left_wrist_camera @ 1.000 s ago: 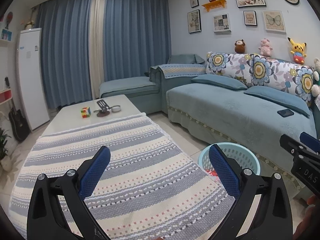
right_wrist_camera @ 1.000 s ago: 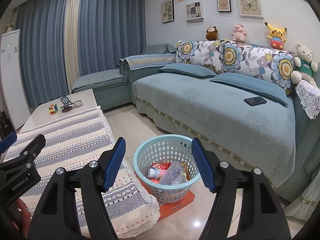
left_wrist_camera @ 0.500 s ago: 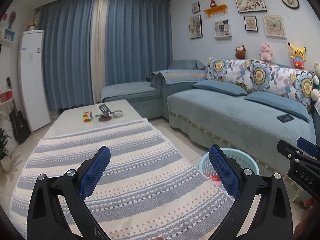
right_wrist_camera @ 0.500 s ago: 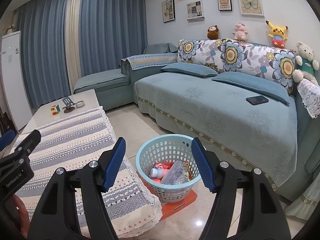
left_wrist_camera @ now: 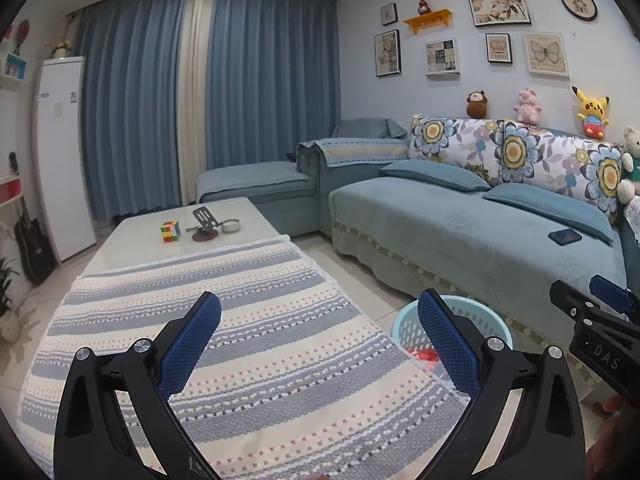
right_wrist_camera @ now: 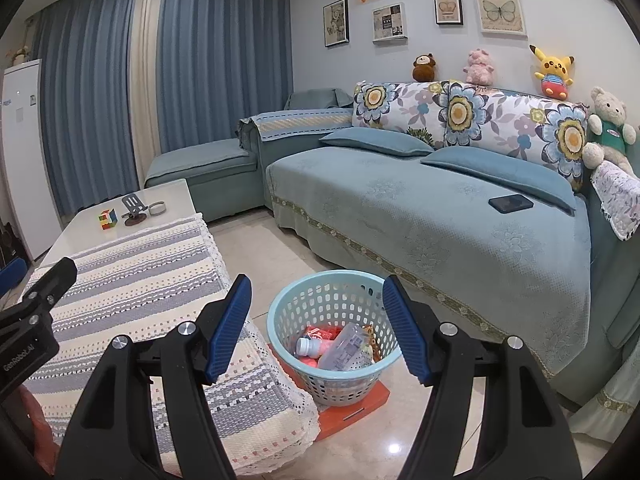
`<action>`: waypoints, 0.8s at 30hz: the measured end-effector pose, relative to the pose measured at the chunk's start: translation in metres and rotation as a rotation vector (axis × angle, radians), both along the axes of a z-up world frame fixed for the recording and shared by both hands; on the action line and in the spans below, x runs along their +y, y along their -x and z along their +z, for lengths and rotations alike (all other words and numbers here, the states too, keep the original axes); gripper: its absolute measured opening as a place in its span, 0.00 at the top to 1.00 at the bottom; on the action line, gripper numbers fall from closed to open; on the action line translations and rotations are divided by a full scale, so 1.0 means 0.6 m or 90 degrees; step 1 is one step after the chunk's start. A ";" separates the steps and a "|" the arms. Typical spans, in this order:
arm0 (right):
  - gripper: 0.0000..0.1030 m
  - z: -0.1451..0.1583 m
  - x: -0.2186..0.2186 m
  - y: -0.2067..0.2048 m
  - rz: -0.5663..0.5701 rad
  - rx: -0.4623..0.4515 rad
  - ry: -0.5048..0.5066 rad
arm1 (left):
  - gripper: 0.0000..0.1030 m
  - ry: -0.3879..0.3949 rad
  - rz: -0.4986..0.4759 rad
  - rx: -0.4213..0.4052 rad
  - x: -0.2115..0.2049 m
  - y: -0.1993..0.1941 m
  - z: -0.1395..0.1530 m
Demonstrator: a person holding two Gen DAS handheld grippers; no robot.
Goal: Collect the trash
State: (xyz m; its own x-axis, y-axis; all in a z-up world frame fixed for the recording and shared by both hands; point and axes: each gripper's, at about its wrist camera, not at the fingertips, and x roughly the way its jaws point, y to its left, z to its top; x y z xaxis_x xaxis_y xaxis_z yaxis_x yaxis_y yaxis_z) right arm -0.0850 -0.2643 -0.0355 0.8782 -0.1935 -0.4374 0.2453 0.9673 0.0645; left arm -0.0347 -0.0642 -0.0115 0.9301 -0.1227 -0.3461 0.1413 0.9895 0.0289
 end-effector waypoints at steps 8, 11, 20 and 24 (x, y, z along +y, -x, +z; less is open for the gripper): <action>0.38 0.003 -0.008 -0.003 -0.001 0.001 -0.007 | 0.07 -0.005 0.007 0.006 0.001 -0.003 -0.001; 0.38 0.003 -0.008 -0.003 -0.001 0.001 -0.005 | 0.07 0.003 0.005 0.014 0.003 -0.004 0.001; 0.38 0.006 -0.004 -0.005 0.001 -0.001 0.001 | 0.07 0.007 0.004 0.021 0.003 -0.003 0.001; 0.38 0.006 -0.002 -0.003 0.001 -0.002 0.002 | 0.07 -0.001 0.007 0.018 0.001 -0.002 0.001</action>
